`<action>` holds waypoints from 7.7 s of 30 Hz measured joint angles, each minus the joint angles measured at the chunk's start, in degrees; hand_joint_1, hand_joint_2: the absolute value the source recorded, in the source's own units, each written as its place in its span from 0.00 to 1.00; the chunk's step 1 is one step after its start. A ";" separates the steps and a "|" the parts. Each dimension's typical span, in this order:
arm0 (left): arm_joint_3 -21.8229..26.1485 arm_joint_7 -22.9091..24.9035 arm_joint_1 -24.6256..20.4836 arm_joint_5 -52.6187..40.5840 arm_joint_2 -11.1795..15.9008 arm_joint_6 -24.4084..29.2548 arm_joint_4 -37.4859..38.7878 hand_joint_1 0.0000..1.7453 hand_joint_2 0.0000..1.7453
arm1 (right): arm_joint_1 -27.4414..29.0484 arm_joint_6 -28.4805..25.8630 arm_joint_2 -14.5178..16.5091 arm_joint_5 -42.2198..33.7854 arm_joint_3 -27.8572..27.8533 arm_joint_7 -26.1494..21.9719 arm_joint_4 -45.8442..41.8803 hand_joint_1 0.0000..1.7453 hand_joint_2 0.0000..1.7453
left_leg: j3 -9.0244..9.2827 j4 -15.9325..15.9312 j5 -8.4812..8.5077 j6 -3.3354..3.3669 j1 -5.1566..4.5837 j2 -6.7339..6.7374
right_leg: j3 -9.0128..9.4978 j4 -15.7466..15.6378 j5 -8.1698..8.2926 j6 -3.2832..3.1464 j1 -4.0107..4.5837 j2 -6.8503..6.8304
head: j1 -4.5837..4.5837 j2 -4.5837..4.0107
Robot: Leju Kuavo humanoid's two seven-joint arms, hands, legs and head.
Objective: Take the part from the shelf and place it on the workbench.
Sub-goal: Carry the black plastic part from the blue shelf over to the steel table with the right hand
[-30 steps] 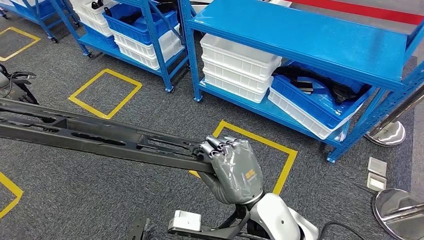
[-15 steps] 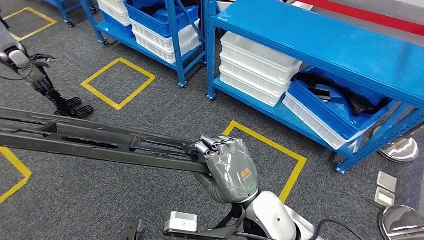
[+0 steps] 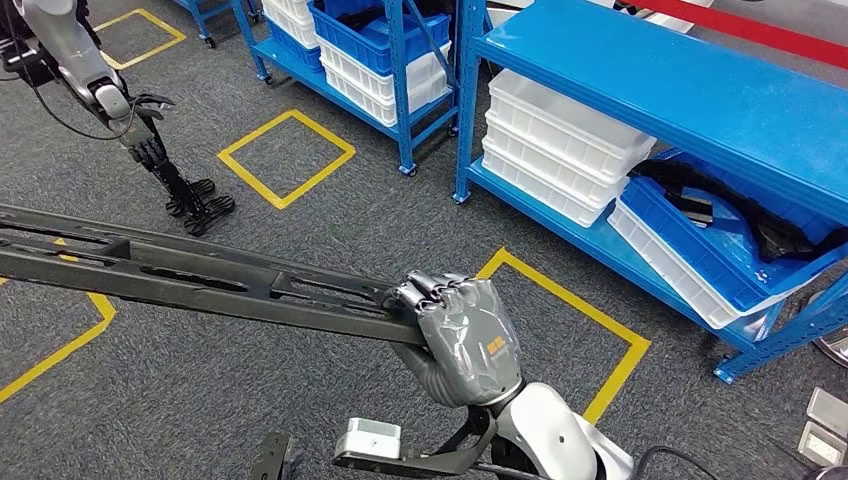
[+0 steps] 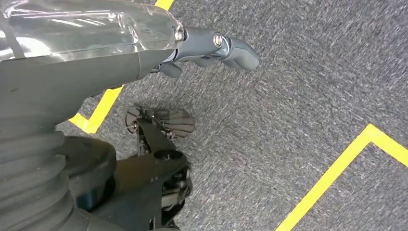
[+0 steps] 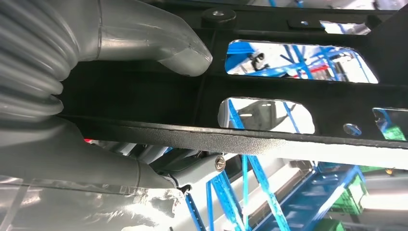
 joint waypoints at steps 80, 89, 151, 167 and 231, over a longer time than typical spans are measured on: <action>2.75 -0.86 0.04 0.31 0.35 0.18 0.19 0.00 1.00 | -0.23 0.90 2.88 -0.25 0.55 -1.74 2.88 1.00 1.00 | 1.26 -3.54 2.33 2.02 0.13 2.26 | -5.98 15.43 -8.98 2.03 0.17 -0.92 | -0.25 0.00; 2.76 -0.96 0.19 0.35 0.35 0.18 0.23 0.00 1.00 | -0.15 1.58 2.90 -0.22 0.58 -1.74 2.85 1.00 1.00 | 0.39 -2.36 2.05 0.23 0.41 -1.22 | -0.79 1.83 -0.99 0.86 0.15 1.73 | 0.40 0.00; 2.87 -0.50 -0.11 -0.87 0.57 0.29 0.33 0.00 1.00 | 0.24 1.62 3.11 -0.60 0.61 -2.63 2.87 1.00 1.00 | 0.70 -2.06 1.55 0.12 0.16 -1.17 | -1.30 2.05 -0.46 0.32 0.35 0.74 | -0.07 0.00; 2.87 -0.42 -0.12 -0.88 0.61 0.42 0.32 0.00 1.00 | 0.08 1.85 3.45 -0.61 0.61 -2.62 2.87 1.00 1.00 | 1.41 -3.44 2.17 1.27 -0.45 3.22 | 0.20 1.85 -1.90 1.03 0.54 -3.67 | -2.40 0.00; 3.91 1.42 -0.74 -3.28 1.01 0.83 0.16 0.00 1.00 | 0.11 2.70 3.63 0.14 0.61 -2.69 2.87 1.00 1.00 | 1.79 -3.62 2.21 1.98 -0.21 2.72 | -3.79 9.94 -5.93 1.74 0.08 -1.34 | -1.37 0.00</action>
